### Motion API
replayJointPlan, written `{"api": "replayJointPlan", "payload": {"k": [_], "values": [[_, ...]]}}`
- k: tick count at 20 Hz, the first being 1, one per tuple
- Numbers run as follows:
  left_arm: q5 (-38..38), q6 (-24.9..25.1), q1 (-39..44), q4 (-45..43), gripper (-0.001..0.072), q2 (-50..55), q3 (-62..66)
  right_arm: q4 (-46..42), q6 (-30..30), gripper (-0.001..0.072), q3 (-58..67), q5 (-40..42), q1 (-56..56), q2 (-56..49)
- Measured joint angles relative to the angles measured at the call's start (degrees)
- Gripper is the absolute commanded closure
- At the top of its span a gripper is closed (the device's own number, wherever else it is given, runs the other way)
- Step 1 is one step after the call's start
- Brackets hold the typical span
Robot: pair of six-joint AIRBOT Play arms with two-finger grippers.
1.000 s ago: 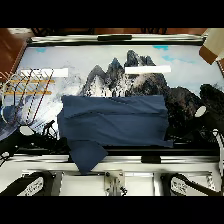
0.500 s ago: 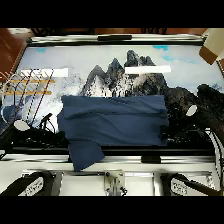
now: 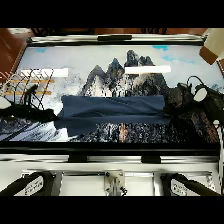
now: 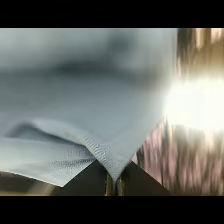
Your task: Fold the shirts.
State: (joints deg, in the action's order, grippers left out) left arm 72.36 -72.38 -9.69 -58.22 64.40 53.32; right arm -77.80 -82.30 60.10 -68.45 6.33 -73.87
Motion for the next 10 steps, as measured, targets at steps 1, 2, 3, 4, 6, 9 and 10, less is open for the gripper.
{"api": "replayJointPlan", "payload": {"k": [1, 2, 3, 4, 6, 9, 10], "values": [[-0.24, 0.15, 0.13, -0.22, 0.0669, 2.73, 3.8, -0.07, -0.79, 0.0643, 2.32, 1.68, -0.87, -1.53], [-0.2, 0.15, 0.28, -0.35, 0.0669, 5.55, 7.5, -0.39, -1.75, 0.0643, 4.9, 3.52, -1.84, -3.41], [-0.24, 0.15, 0.35, -0.28, 0.0669, 8.83, 11.67, -1.14, -2.86, 0.0643, 7.32, 4.87, -2.6, -5.35], [0.09, 0.13, 0.35, -0.35, 0.0668, 12.11, 15.41, -2.01, -4.02, 0.0642, 9.64, 5.97, -3.15, -7.43], [1.46, -0.48, 0.57, -0.17, 0.0667, 19.08, 22.53, -3.39, -6.01, 0.0641, 13.64, 7.17, -3.85, -11.82], [3.28, -2.43, 1.46, 0.61, 0.0466, 28.61, 29.42, -4.5, -8.2, 0.0262, 16.74, 8.17, -4.28, -17.25], [3.76, -3.02, 1.68, 0.61, 0.022, 30.91, 30.53, -4.92, -8.5, 0.0207, 17.27, 8.35, -4.28, -18.43]]}}
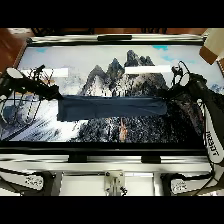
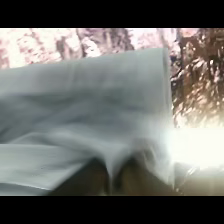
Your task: Fold the shirts.
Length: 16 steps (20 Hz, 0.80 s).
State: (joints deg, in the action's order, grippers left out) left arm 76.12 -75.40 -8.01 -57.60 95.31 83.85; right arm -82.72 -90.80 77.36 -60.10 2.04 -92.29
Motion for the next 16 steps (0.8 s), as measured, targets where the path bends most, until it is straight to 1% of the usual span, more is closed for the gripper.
{"api": "replayJointPlan", "payload": {"k": [1, 2, 3, 4, 6, 12, 13, 14, 15, 16], "values": [[0.24, -0.57, 0.09, 0.2, 0.0126, 1.9, 0.92, -0.2, 0.02, 0.0207, 0.37, -0.15, 0.02, -0.72], [0.66, -0.9, 0.07, 0.39, 0.0127, 3.17, 1.53, -0.37, 0.42, 0.0206, 0.66, -0.63, 0.09, -1.16], [0.85, -0.98, -0.07, 0.46, 0.0127, 4.13, 2.03, -0.35, 1.01, 0.0066, 0.85, -1.09, 0.42, -1.49], [1.09, -1.25, -0.28, 0.66, 0.0127, 4.68, 2.45, -0.33, 1.51, 0.0042, 0.98, -2.05, 1.01, -1.73], [1.53, -1.6, -0.83, 0.74, 0.0127, 5.18, 3.1, 0.55, 2.49, 0.0042, 1.16, -2.95, 2.67, -2.34], [2.91, -1.81, -1.18, 2.58, 0.0127, 3.69, 3.8, 10.67, 4.68, 0.0048, 1.4, -5.68, 6.32, -7.21], [3.28, -1.84, -1.01, 3.58, 0.0127, 3.26, 3.82, 12.5, 4.76, 0.0141, 1.6, -6.08, 6.4, -8.02], [3.39, -1.86, -0.68, 4.74, 0.0128, 2.84, 3.82, 14.14, 5.01, 0.0421, 1.57, -6.38, 6.4, -8.9], [3.5, -1.84, -0.22, 5.84, 0.0134, 2.43, 3.87, 16.28, 4.98, 0.0638, 1.49, -6.62, 6.25, -9.81], [3.56, -1.86, 0.46, 6.95, 0.0211, 2.03, 3.87, 18.1, 4.94, 0.0642, 1.4, -7.06, 6.01, -10.29]]}}
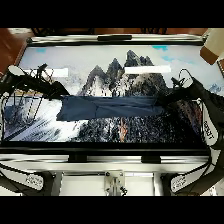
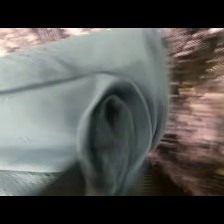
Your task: Fold the shirts.
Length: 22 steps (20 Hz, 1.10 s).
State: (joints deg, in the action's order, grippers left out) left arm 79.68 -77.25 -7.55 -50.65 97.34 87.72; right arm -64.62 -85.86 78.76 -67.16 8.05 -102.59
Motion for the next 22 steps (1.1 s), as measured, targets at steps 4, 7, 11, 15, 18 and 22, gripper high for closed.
{"api": "replayJointPlan", "payload": {"k": [4, 7, 11, 15, 18, 22], "values": [[-0.55, 0.0, 5.68, 3.1, 0.0667, -0.66, -0.61, 1.95, 2.38, 0.0642, -0.24, -0.52, -0.39, 3.19], [-5.03, -0.07, 13.25, 6.4, 0.0668, -0.74, -3.17, 3.85, 3.82, 0.0643, -0.15, -2.93, -0.35, 10.8], [-14.56, -0.04, 23.98, 14.27, 0.0668, -0.7, -7.54, 5.22, 3.06, 0.0643, -0.04, -9.99, -0.59, 24.57], [-25.49, 0.02, 34.16, 22.84, 0.0668, 1.33, -9.2, 5.97, -1.05, 0.0642, -0.04, -15.04, -2.4, 37.46], [-30.77, 0.61, 40.76, 29.88, 0.0669, 5.01, -8.22, 5.9, -4.57, 0.0643, -0.04, -16.31, -5.14, 44.41], [-31.58, 3.63, 43.08, 33.24, 0.067, 6.6, -6.95, 5.68, -8.63, 0.0643, -0.04, -14.1, -9.03, 47.8]]}}
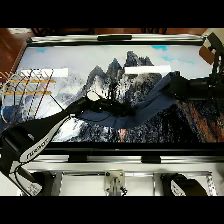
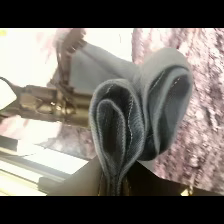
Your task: Fold the shirts.
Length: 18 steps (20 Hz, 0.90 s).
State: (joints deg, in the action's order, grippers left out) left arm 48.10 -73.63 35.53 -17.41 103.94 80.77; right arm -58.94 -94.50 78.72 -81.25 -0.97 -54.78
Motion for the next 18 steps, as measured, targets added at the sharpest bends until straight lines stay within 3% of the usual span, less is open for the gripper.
{"api": "replayJointPlan", "payload": {"k": [4, 10, 11, 12, 13, 18], "values": [[3.39, -0.57, -8.17, -8.37, 0.067, -6.08, 0.28, 0.13, -1.57, 0.0643, -0.02, 6.14, -6.84, -3.28], [14.19, -5.33, -31.34, -26.21, 0.0669, -23.23, 0.42, 5.95, -0.81, 0.0621, -0.02, 22.38, -21.35, -19.37], [16.28, -5.66, -35.12, -27.67, 0.0669, -25.86, 0.39, 7.39, -0.57, 0.0434, -0.02, 24.96, -23.63, -22.93], [17.77, -5.73, -38.34, -28.35, 0.0669, -28.17, 0.39, 9.16, -0.07, 0.0104, -0.02, 27.21, -25.64, -26.58], [19.02, -5.99, -41.44, -29.16, 0.0669, -30.23, 0.42, 10.95, 0.63, 0.007, -0.04, 28.83, -27.12, -29.59], [24.39, -5.49, -49.33, -31.71, 0.0669, -35.41, 0.39, 14.82, 3.21, 0.007, -0.02, 30.25, -25.86, -35.19]]}}
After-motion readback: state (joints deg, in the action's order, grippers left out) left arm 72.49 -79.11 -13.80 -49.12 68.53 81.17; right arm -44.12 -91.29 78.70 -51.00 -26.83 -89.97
